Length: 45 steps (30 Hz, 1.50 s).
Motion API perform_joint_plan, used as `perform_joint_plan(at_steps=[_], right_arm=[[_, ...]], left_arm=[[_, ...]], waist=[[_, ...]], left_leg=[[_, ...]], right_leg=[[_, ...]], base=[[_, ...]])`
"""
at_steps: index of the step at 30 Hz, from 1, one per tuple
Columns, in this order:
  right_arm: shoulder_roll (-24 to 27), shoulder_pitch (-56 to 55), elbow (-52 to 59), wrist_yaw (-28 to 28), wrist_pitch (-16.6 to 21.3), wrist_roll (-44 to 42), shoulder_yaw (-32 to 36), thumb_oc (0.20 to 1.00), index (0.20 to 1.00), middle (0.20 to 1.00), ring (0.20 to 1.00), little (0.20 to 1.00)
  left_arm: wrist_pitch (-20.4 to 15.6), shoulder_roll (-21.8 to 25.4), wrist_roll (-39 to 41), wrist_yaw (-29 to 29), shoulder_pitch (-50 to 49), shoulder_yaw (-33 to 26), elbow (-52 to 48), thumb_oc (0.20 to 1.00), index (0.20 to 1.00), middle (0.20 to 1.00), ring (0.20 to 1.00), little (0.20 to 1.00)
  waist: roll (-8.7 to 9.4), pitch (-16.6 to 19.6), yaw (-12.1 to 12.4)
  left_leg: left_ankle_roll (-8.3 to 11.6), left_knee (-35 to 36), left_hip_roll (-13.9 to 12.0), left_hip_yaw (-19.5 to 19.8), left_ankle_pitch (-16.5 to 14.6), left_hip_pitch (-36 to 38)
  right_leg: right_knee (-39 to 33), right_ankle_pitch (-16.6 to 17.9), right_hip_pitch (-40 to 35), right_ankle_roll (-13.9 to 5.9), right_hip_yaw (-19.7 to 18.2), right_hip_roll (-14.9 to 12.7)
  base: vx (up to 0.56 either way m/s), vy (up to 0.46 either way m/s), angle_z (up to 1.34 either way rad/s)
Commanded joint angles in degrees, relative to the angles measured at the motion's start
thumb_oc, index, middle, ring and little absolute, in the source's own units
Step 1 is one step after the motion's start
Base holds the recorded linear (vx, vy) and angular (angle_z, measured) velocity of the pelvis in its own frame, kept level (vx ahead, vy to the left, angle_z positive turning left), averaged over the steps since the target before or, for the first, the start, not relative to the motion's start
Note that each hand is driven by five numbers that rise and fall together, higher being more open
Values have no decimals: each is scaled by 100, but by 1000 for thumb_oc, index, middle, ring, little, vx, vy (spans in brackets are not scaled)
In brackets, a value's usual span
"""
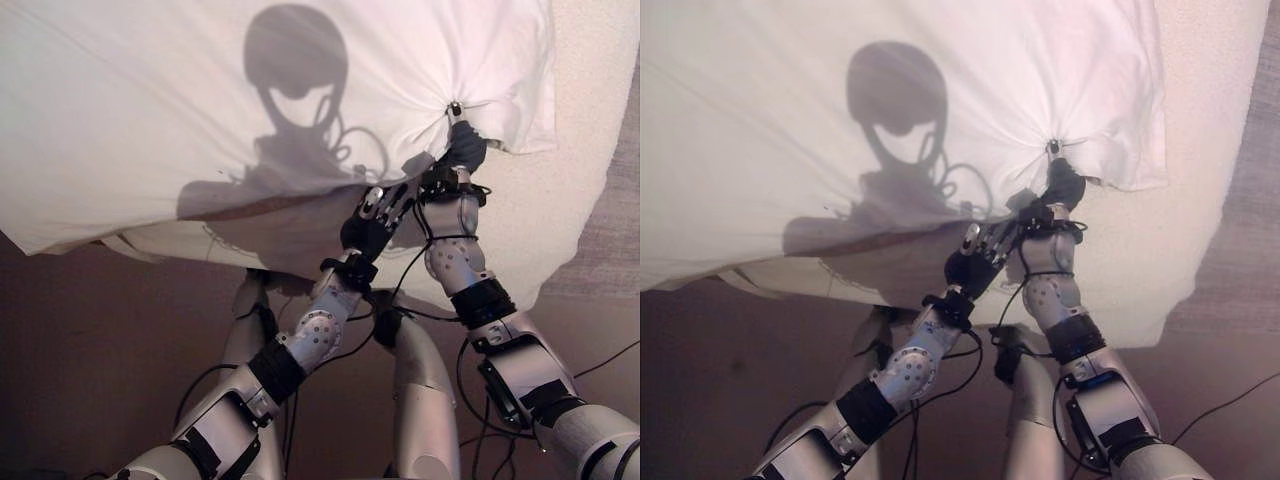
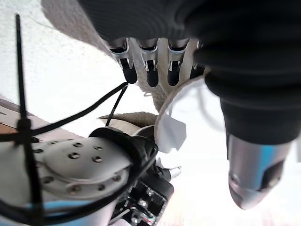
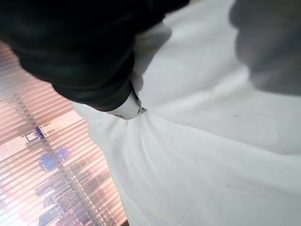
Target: Make the bed
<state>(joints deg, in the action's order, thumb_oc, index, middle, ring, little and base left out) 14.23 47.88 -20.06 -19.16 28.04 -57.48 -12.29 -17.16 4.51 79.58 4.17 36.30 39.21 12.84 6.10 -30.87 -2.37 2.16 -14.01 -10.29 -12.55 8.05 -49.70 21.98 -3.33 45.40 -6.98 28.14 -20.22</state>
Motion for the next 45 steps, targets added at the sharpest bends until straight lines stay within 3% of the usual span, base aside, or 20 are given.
perform_joint_plan(at_steps=[1, 13, 24, 31, 45], right_arm=[[67, -202, 539, 131, 251, 60, 82, 200, 200, 200, 200, 200], [11, -286, 594, 168, 281, 19, 122, 200, 200, 200, 200, 200], [-31, -354, 602, 191, 303, 11, 217, 200, 200, 200, 200, 200], [-98, -460, 613, 200, 292, -9, 313, 200, 200, 200, 200, 200], [-130, -492, 675, 89, 346, 64, 514, 200, 200, 200, 200, 200]], left_arm=[[-120, -424, -21, -93, 190, 14, -42, 1000, 1000, 1000, 1000, 1000], [-558, -495, 394, -51, 220, -573, -217, 1000, 1000, 1000, 1000, 1000], [-943, -373, 270, 130, 385, -1129, -289, 1000, 1000, 1000, 1000, 1000], [-1224, -230, 386, 311, 387, -1825, -148, 1000, 1000, 1000, 1000, 1000], [-1699, -91, 26, 620, 188, -2447, -493, 1000, 1000, 1000, 1000, 1000]], waist=[[270, 108, 47], [245, 108, 82], [196, 108, 129], [159, 108, 151], [101, 108, 247]], left_leg=[[203, -578, -67, -195, -893, 182], [198, -629, -75, -174, -916, 111], [188, -673, -90, -174, -942, 66], [191, -713, -100, -164, -947, 49], [200, -692, -100, -125, -943, 12]], right_leg=[[-85, 698, 93, -370, -36, 231], [-80, 707, 140, -376, 6, 243], [-61, 700, 185, -371, 11, 234], [-14, 670, 208, -351, -6, 237], [-41, 674, 202, -355, 44, 240]], base=[[0, 0, 0], [0, 0, 0], [0, 0, 0], [0, 0, 0], [0, 0, 0]])
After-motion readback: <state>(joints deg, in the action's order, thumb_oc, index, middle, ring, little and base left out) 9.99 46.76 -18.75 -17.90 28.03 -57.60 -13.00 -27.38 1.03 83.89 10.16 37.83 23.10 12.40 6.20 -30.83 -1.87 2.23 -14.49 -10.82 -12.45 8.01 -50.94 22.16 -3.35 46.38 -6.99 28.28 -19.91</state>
